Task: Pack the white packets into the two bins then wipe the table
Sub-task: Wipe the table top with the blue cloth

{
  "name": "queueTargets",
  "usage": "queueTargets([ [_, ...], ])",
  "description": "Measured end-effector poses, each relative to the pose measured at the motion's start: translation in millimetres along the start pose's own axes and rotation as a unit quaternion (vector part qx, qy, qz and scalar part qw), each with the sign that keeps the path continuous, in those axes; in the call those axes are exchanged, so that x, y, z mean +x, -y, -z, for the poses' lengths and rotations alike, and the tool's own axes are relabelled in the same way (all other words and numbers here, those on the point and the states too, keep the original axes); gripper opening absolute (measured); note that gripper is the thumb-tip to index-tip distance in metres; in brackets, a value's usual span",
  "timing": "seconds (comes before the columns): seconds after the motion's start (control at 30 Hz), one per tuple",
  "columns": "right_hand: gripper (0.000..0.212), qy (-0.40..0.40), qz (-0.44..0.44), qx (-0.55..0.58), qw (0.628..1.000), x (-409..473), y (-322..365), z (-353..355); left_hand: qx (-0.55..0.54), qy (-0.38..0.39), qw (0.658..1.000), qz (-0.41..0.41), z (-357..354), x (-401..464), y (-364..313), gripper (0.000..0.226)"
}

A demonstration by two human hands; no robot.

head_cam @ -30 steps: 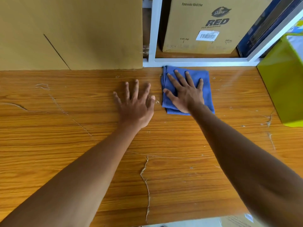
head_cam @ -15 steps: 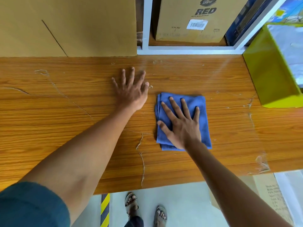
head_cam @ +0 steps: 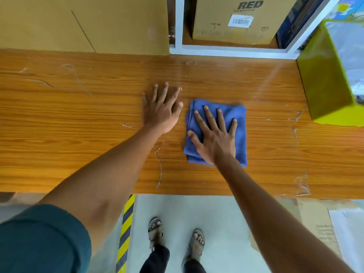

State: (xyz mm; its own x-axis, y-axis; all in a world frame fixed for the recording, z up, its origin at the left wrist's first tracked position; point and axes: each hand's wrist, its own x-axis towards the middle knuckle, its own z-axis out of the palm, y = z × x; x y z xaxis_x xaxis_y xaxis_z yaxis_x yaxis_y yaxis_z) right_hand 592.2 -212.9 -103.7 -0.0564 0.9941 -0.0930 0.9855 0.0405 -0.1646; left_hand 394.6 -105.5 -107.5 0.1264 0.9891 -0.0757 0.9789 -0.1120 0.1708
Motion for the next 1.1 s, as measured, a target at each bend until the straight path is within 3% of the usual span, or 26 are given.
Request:
queueTargets([
  [0.17, 0.071, -0.001, -0.002, 0.0, 1.0, -55.7, -6.8, -3.1, 0.0, -0.006, 1.0, 0.016, -11.9, -63.8, -27.4, 0.063],
  [0.5, 0.076, -0.011, -0.018, 0.001, 1.0, 76.9, -18.5, 6.4, 0.015, -0.044, 0.999, 0.012, -23.2, -58.3, -25.3, 0.058],
  [0.8, 0.073, -0.018, 0.001, -0.001, 1.0, -78.6, -4.3, -13.1, 0.015, -0.027, 0.999, 0.016, -15.7, -61.2, -28.3, 0.059],
  [1.1, 0.076, -0.009, -0.017, -0.001, 1.0, 36.2, -25.1, 1.7, 0.018, -0.03, 0.999, 0.013, -20.2, -60.8, -25.2, 0.06],
])
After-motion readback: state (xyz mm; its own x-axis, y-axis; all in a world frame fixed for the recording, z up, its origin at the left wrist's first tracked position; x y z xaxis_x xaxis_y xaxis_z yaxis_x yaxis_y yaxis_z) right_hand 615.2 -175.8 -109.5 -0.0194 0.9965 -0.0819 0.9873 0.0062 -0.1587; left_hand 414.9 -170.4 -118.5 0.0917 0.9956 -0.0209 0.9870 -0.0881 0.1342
